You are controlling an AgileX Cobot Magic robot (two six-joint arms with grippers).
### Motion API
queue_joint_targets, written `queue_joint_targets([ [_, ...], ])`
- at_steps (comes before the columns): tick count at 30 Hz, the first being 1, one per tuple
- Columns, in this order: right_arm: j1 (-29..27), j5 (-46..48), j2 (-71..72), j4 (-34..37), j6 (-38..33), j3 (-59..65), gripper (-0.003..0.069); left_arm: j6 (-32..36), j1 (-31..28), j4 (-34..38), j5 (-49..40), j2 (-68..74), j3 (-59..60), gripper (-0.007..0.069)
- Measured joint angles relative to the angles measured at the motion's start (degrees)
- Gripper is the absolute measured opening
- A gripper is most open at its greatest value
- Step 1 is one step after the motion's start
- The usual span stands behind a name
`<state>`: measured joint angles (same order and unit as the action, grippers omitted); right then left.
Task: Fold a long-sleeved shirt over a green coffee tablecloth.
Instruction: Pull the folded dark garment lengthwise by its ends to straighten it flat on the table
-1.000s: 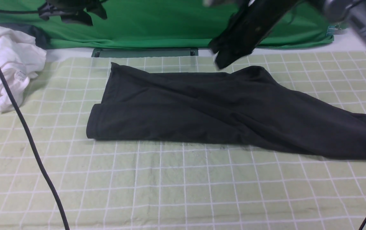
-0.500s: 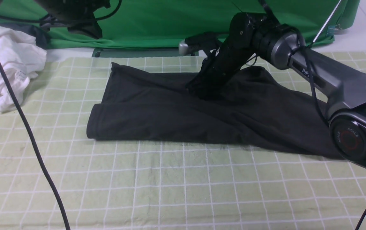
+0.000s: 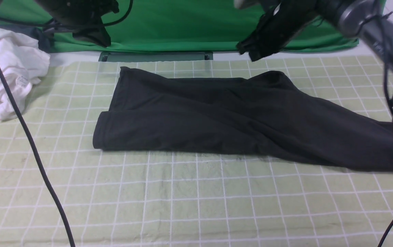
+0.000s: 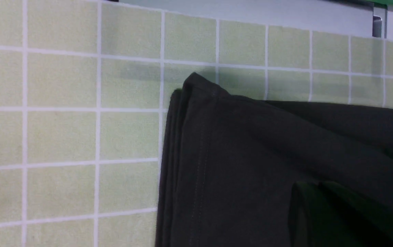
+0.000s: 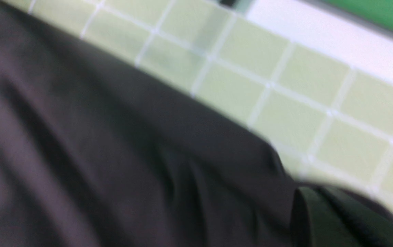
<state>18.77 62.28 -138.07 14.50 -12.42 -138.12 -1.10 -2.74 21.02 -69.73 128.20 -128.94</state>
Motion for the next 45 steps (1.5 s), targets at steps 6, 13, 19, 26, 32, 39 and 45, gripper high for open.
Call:
queue_joint_targets([
  [6, -0.6, 7.1, 0.7, -0.2, -1.0, -0.1, 0.0108, 4.2, 3.9, 3.2, 0.0, 0.1, 0.2, 0.0050],
  [13, -0.2, 7.1, 4.2, 0.1, 1.6, 6.2, 0.0120, 4.5, 10.0, 2.4, 8.4, 3.6, 0.2, 0.0153],
  [19, 1.8, 7.3, 18.3, 0.3, -0.5, 26.9, 0.0082, 6.1, 12.5, 3.0, 18.0, 10.0, 0.5, 0.0239],
  [26, 1.8, 5.2, 31.8, -0.5, -1.6, 38.8, 0.0082, 12.4, 13.2, 6.0, 14.4, 13.5, 0.6, 0.0255],
  [32, 1.8, 1.5, 35.1, -0.7, -1.6, 39.3, 0.0082, 16.2, 13.6, 6.2, 6.0, 13.6, 0.6, 0.0255],
  [39, 1.8, 1.1, 35.1, -0.8, -1.6, 39.4, 0.0089, 16.5, 13.6, 3.9, -0.1, 13.6, -0.2, 0.0256],
  [45, 1.8, 0.3, 35.1, -0.8, -1.6, 39.4, 0.0091, 16.5, 14.0, 4.6, 8.2, 13.4, -7.4, 0.0256],
])
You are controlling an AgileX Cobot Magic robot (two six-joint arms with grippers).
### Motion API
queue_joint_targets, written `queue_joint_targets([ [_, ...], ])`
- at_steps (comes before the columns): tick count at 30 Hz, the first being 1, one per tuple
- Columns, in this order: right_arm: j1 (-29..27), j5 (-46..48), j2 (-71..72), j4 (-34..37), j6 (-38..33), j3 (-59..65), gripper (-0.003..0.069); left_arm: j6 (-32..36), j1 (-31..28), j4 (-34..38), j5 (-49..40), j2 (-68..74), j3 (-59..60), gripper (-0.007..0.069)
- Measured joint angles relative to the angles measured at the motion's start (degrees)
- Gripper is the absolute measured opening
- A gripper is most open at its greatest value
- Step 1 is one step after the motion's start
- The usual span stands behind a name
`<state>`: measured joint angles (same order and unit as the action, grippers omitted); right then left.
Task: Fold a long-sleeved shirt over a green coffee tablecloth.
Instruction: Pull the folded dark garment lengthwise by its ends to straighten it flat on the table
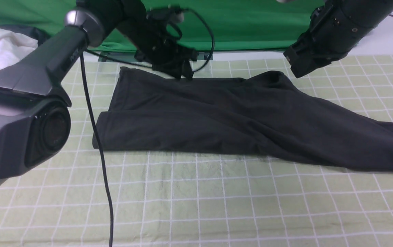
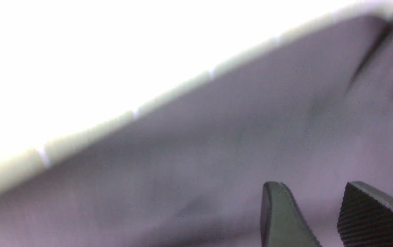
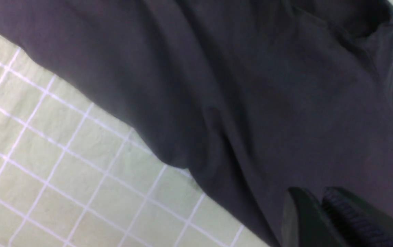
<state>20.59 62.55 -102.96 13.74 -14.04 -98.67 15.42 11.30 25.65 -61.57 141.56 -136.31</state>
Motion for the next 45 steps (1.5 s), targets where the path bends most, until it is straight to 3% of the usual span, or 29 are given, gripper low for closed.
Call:
queue_joint_targets([
  [2, 0.0, -0.5, 0.0, 0.0, 0.0, 0.0, 0.0091, -0.5, 1.0, 0.4, 6.3, -0.1, -0.1, 0.0256],
  [5, 0.0, -0.7, 0.0, 0.0, 0.0, 0.0, 0.0092, -0.9, 2.0, 0.5, 7.8, 0.5, -0.1, 0.0256],
  [17, 0.0, -0.2, 0.0, 0.0, 0.1, 0.0, 0.0106, -2.3, 4.7, -4.7, -7.2, 4.5, 0.0, 0.0256],
  [23, 0.0, -0.1, 0.0, 0.0, 0.1, 0.0, 0.0113, -3.1, 4.7, -6.9, -8.2, 4.5, -2.1, 0.0256],
  [31, 0.0, -0.1, 0.0, -0.1, 0.0, 0.0, 0.0122, -7.6, 4.7, -11.2, -0.9, 4.2, -7.9, 0.0256],
  [36, 0.0, -0.4, 0.0, -0.1, 0.0, 0.0, 0.0122, -6.5, 4.7, -12.2, -6.8, 5.2, -8.0, 0.0256],
  [45, 0.0, -1.0, 0.0, -0.2, 0.0, 0.0, 0.0122, -0.6, 4.7, -12.6, -4.7, 7.2, -8.0, 0.0256],
])
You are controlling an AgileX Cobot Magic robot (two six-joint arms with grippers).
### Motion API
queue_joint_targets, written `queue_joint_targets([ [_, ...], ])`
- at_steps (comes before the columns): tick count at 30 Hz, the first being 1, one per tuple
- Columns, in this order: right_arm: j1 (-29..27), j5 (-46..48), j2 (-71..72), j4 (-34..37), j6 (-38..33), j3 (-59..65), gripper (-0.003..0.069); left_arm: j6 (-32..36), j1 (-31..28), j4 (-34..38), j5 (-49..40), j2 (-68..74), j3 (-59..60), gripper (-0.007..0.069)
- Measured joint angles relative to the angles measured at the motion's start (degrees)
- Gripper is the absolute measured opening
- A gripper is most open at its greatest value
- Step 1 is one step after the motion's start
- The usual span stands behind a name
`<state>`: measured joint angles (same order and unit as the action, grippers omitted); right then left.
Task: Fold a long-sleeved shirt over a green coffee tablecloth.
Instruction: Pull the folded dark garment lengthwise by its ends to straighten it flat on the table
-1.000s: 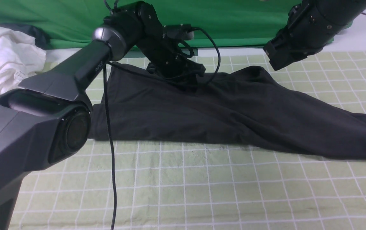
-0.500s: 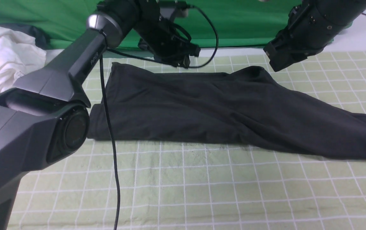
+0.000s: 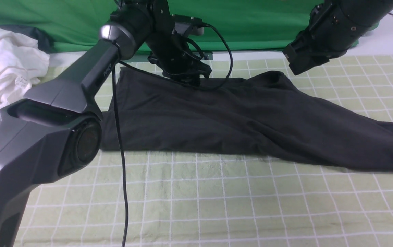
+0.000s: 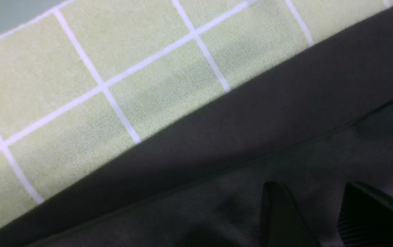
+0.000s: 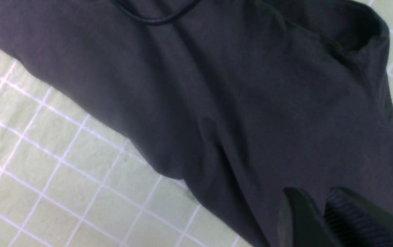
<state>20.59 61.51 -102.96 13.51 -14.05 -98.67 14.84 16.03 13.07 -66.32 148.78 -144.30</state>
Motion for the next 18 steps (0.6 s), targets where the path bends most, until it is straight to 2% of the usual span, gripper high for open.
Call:
queue_joint_targets([
  [4, 0.0, -0.1, 0.0, 0.0, 0.0, 0.0, 0.0122, 0.9, 0.0, -0.1, -0.2, 0.5, 0.0, 0.0258],
  [9, 0.0, -0.1, 0.0, 0.0, 0.0, 0.0, 0.0122, 1.2, 0.0, -0.1, 0.5, 0.9, 0.0, 0.0308],
  [15, 0.0, -0.2, 0.0, 0.0, 0.0, 0.0, 0.0122, 2.1, 0.0, 0.5, 1.4, 1.1, 0.0, 0.0479],
  [18, 0.0, -0.7, 0.0, 0.0, 0.4, 0.0, 0.0122, 2.8, 0.0, 1.3, 1.8, 1.5, 0.0, 0.0527],
])
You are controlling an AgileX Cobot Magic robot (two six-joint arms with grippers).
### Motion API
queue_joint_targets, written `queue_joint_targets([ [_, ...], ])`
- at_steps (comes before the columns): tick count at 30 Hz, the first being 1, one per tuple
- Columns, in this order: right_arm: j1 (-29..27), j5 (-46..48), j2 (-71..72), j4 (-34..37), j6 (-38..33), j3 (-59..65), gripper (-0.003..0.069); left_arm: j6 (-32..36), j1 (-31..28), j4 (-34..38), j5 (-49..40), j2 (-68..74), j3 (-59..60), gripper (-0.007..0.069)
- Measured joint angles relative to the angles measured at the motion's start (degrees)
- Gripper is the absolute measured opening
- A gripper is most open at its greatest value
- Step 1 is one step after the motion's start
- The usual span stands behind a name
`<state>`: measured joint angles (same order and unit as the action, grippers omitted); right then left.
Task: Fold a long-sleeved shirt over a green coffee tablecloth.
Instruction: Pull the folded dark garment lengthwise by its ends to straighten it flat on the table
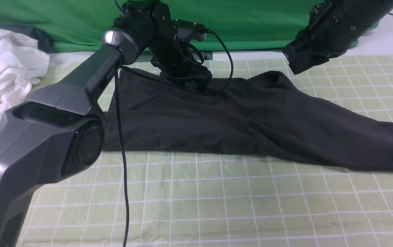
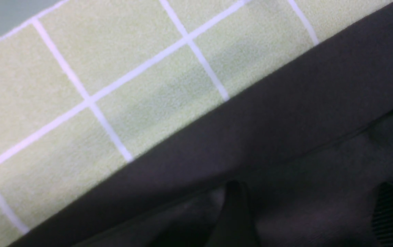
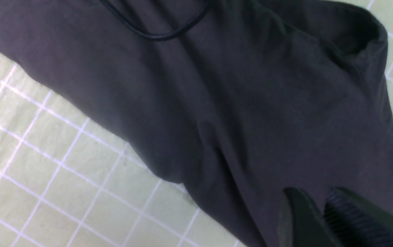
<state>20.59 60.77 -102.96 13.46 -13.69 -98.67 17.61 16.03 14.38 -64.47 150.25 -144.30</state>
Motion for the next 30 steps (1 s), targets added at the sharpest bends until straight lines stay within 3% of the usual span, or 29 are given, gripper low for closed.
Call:
queue_joint_targets([
  [4, 0.0, -0.3, 0.0, 0.0, 0.6, 0.0, 0.0122, 0.6, 0.0, 0.7, 0.3, 0.6, 0.0, 0.0531],
  [7, 0.0, -0.3, 0.0, 0.0, 1.0, 0.0, 0.0122, 0.8, 0.0, 0.7, 0.4, 0.6, 0.0, 0.0482],
  [10, 0.0, -0.3, 0.0, 0.0, 1.1, 0.0, 0.0122, 0.9, 0.0, 0.9, 0.7, 0.8, 0.0, 0.0370],
  [15, 0.0, -0.4, 0.0, 0.0, 1.1, 0.0, 0.0123, 1.0, 0.0, 0.6, 1.1, 1.1, 0.0, 0.0106],
  [17, 0.0, -0.4, 0.0, 0.0, 1.2, 0.0, 0.0124, 0.8, 0.0, 0.6, 1.3, 1.2, -0.1, 0.0041],
  [23, 0.0, -0.4, 0.0, 0.0, 1.2, 0.0, 0.0124, 0.0, 0.0, 0.5, 1.4, 1.2, -1.0, 0.0013],
  [30, 0.0, -0.5, 0.0, 0.0, 1.2, 0.0, 0.0124, -7.7, 0.1, 4.0, 0.3, 0.4, -4.4, 0.0029],
])
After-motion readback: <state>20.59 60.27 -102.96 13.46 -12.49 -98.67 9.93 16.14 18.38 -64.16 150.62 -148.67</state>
